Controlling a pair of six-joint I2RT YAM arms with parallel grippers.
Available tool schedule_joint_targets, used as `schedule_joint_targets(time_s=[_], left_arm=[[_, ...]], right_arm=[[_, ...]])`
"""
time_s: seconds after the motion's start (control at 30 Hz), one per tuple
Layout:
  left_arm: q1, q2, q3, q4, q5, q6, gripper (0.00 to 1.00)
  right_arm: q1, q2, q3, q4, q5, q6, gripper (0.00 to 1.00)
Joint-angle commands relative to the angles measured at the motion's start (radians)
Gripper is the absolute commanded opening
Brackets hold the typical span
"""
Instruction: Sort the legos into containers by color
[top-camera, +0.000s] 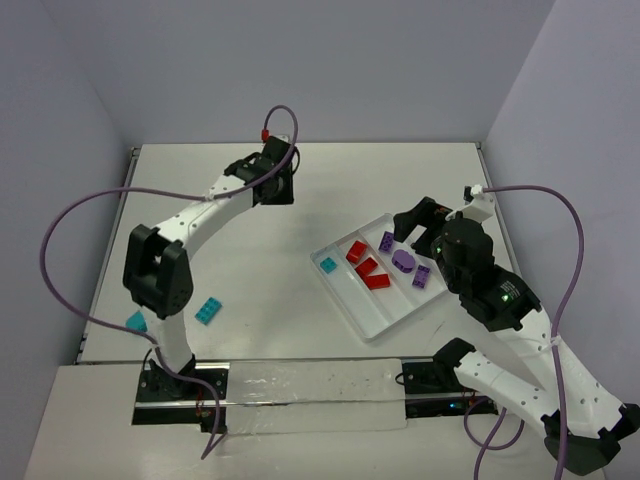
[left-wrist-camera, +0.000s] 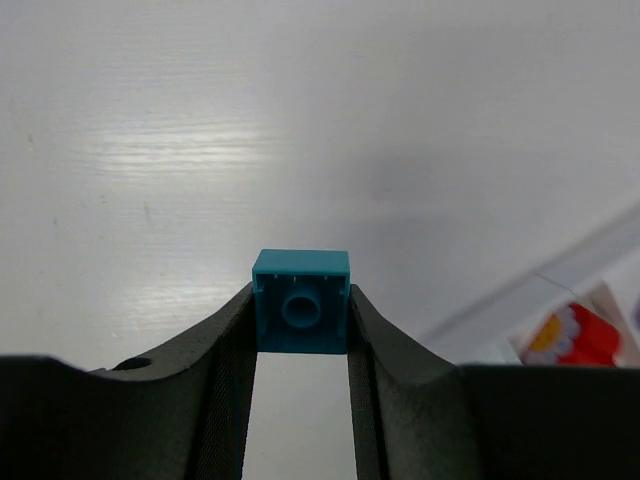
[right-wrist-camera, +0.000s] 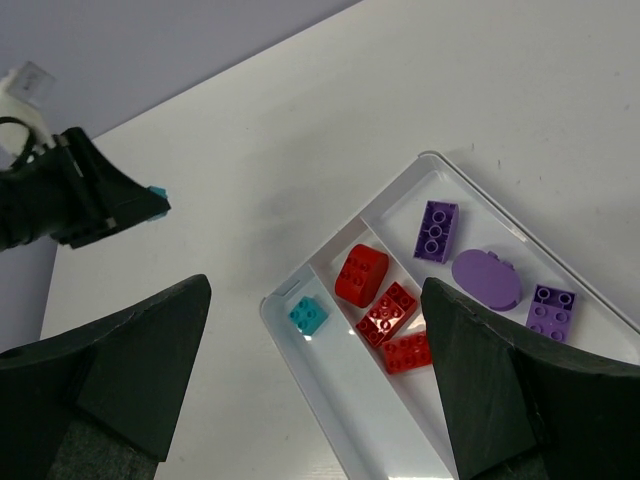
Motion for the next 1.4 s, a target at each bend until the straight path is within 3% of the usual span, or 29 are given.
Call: schedule_joint_targets(time_s=[0.0,0.23,0.63,0.77,0.9,1.03,1.13,1.37], left_arm=[[-0.140,-0.112,-0.115,0.026,-0.006,-0.065,0.00],[-0.315,-0.152,-0.264,0.066,0.008,-0.158,0.00],[-0.437,-0.047,-0.213,0.106,0.014,-0.173,0.02],[-0.439,-0.022,-0.212,0.125,0.022,-0.180,0.14],[-0.448,-0.013,-0.193,0.123,0.020,-0.182,0.51],[-0.451,-0.016,-0.177,0.121,0.009,-0.184,0.74],[-0.451,-0.013,-0.158,0.108,0.006,-0.187,0.79],[-0.451,-0.082,-0.174,0.081,-0.045,-0.232,0.77]], right_arm=[[-0.002,-0.007,-0.005,0.042,0.011,0.008,0.93],[-0.002,-0.013,-0.008,0.030,0.016,0.001,0.93],[-0.002,-0.027,-0.009,0.019,0.014,0.006,0.93],[-0.002,-0.032,-0.003,0.011,0.016,0.006,0.93],[-0.002,-0.042,0.004,0.002,0.019,0.007,0.93],[-0.002,-0.038,0.008,0.003,0.013,0.002,0.93],[-0.002,-0.043,0.007,0.017,0.006,-0.012,0.93],[-0.002,-0.086,-0.014,0.007,0.013,-0.009,0.93]])
